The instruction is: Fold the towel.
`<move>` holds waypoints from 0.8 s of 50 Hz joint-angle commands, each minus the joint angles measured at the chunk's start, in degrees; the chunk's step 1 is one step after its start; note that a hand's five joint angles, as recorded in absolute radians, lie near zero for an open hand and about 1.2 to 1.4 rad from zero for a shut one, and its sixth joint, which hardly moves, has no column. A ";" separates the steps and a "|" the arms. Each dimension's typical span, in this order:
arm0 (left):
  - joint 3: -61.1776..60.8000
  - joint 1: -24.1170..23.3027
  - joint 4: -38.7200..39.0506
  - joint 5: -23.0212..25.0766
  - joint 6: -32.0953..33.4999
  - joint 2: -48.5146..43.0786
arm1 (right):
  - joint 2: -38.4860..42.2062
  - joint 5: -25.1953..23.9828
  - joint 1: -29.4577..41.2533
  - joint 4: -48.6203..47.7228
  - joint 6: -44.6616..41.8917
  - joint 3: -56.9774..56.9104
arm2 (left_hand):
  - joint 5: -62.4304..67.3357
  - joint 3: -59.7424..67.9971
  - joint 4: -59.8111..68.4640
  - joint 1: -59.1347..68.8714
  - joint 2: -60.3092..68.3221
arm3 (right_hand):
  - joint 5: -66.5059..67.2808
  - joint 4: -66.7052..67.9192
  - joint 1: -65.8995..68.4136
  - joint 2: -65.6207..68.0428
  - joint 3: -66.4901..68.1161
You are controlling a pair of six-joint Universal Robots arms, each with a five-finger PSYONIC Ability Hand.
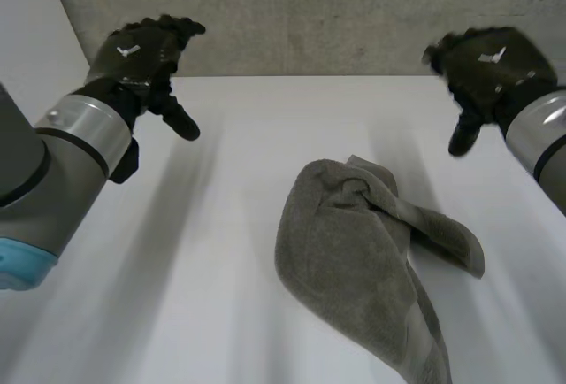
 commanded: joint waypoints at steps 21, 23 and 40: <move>13.73 -10.42 12.02 13.38 12.14 -35.82 | 0.81 -4.25 2.43 -10.34 8.85 31.35 | 0.36 1.89 1.89 1.66 1.89 | -3.35 -4.94 -3.37 -4.39 -4.00; 14.61 -10.86 12.02 13.47 13.29 -37.32 | 1.34 -4.25 2.43 -11.49 9.56 31.80 | 0.69 2.23 2.23 2.00 2.23 | -3.35 -4.94 -3.37 -4.39 -4.00; 18.13 -13.32 12.11 11.20 18.30 -41.54 | 7.67 -4.95 2.34 -15.89 9.13 27.77 | 68.46 69.99 70.00 69.76 70.00 | 66.65 65.06 66.63 65.61 66.00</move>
